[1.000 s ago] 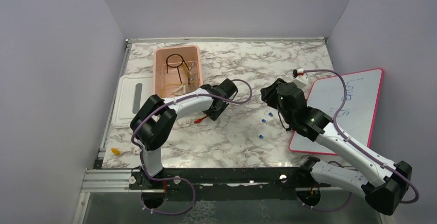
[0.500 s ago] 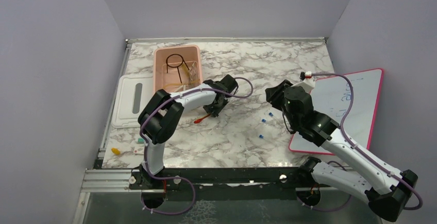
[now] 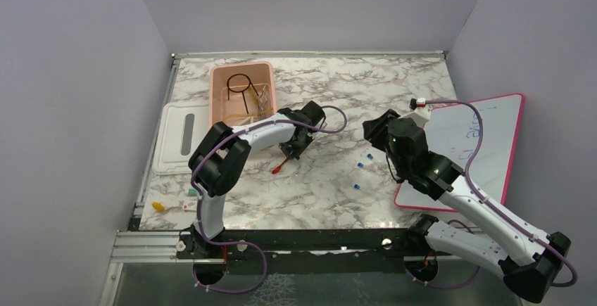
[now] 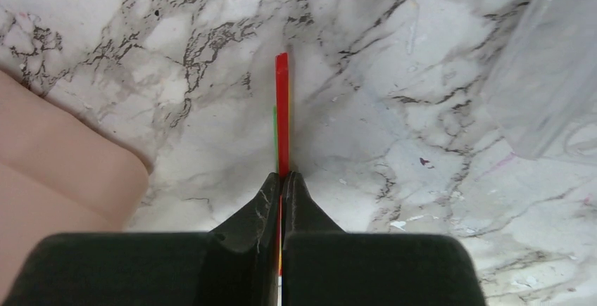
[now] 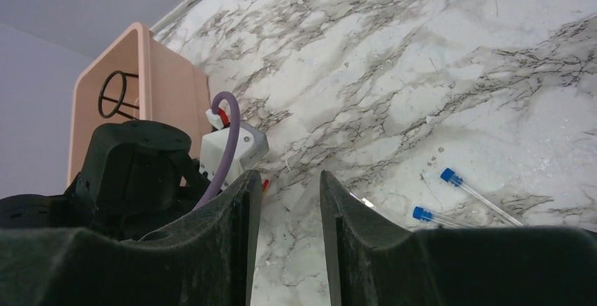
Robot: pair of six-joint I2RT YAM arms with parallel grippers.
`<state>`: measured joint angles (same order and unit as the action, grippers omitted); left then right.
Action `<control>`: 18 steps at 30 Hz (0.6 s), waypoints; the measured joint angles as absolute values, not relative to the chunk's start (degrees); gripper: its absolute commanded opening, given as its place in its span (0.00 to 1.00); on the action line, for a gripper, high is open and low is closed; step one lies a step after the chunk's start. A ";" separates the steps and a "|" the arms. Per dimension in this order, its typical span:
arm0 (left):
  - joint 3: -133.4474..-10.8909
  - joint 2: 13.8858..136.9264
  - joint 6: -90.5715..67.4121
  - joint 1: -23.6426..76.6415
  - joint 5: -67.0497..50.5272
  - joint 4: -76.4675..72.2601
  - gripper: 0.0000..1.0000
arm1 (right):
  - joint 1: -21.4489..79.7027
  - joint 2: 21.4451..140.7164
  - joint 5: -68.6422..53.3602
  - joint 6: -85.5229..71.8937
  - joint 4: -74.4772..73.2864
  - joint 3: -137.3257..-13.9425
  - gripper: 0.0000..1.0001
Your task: Organize the chemistry lab equipment
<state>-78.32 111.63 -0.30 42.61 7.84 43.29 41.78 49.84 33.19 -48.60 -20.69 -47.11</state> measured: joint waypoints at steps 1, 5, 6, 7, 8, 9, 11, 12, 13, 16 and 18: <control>-78.37 111.50 -0.32 42.61 7.40 43.29 0.00 | 41.78 49.84 33.19 -48.60 -20.69 -47.11 0.41; -78.46 108.79 -0.40 42.61 5.34 43.79 0.00 | 41.78 49.71 33.17 -48.62 -20.71 -47.11 0.41; -78.89 107.55 -0.40 42.61 4.99 44.16 0.00 | 41.78 49.60 33.17 -48.60 -20.73 -47.11 0.41; -79.46 106.19 -0.43 42.61 4.67 44.29 0.00 | 41.78 49.41 33.17 -48.62 -20.75 -47.11 0.41; -80.23 104.62 -0.49 42.61 4.40 44.29 0.00 | 41.78 49.17 33.17 -48.60 -20.75 -47.11 0.41; -80.95 103.15 -0.58 42.61 4.29 44.25 0.00 | 41.78 48.86 33.15 -48.60 -20.75 -47.11 0.41; -82.59 99.70 -0.69 42.59 4.27 43.99 0.00 | 41.78 48.27 33.17 -48.56 -20.84 -47.13 0.41; -83.24 98.15 -0.84 42.50 4.27 43.81 0.00 | 41.78 47.97 33.17 -48.51 -20.99 -47.13 0.41; -83.83 96.75 -0.91 42.22 4.29 43.62 0.00 | 41.78 47.66 33.17 -48.42 -21.15 -47.13 0.41; -85.08 92.84 -1.52 40.75 4.27 42.89 0.00 | 41.78 47.03 33.17 -48.36 -21.23 -47.13 0.41; -85.36 91.05 -2.13 38.81 4.29 42.30 0.00 | 41.78 46.83 33.17 -48.21 -21.26 -47.13 0.41</control>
